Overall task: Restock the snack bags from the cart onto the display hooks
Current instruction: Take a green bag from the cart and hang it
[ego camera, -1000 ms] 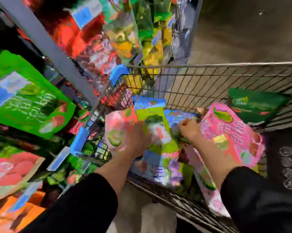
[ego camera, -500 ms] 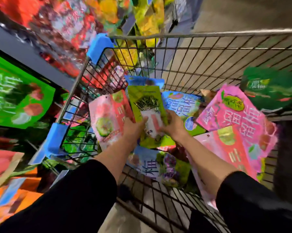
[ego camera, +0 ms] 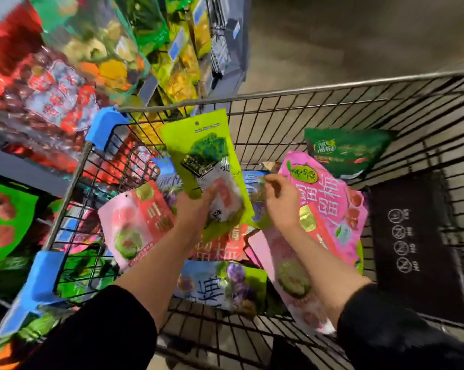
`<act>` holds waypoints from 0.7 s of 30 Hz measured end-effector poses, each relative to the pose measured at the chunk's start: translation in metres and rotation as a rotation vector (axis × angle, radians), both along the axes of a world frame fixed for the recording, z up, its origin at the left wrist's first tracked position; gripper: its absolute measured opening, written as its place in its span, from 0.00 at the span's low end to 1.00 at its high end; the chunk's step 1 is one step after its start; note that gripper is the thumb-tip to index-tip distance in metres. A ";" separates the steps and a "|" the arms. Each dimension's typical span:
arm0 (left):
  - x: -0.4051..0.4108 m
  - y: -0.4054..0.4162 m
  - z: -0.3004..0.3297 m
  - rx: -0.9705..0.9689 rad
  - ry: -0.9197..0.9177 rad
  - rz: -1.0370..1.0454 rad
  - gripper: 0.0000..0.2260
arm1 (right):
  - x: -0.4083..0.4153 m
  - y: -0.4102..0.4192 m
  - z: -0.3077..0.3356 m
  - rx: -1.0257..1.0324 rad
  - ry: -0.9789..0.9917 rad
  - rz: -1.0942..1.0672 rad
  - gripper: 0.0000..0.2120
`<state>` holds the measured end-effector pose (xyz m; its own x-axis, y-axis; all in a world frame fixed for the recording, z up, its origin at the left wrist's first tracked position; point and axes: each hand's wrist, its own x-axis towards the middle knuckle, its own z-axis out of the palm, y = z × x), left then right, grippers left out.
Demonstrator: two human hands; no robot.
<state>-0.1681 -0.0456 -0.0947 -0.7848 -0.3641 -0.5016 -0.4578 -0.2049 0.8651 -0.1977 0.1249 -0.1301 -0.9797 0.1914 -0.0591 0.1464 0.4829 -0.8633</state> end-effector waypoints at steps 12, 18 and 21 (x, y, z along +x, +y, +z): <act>0.008 0.033 -0.045 -0.042 -0.040 0.019 0.10 | -0.069 0.115 -0.046 0.498 -0.307 0.162 0.48; 0.007 0.030 -0.040 -0.062 -0.063 0.007 0.06 | -0.075 0.131 -0.025 0.360 -0.332 0.159 0.46; 0.006 0.031 -0.027 -0.077 -0.039 -0.020 0.07 | -0.077 0.150 -0.003 0.136 -0.466 0.242 0.33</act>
<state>-0.1617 -0.0143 -0.1219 -0.7727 -0.3875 -0.5028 -0.4946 -0.1289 0.8595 -0.2749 0.2746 -0.1328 -0.8726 -0.0003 -0.4884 0.3696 0.6533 -0.6607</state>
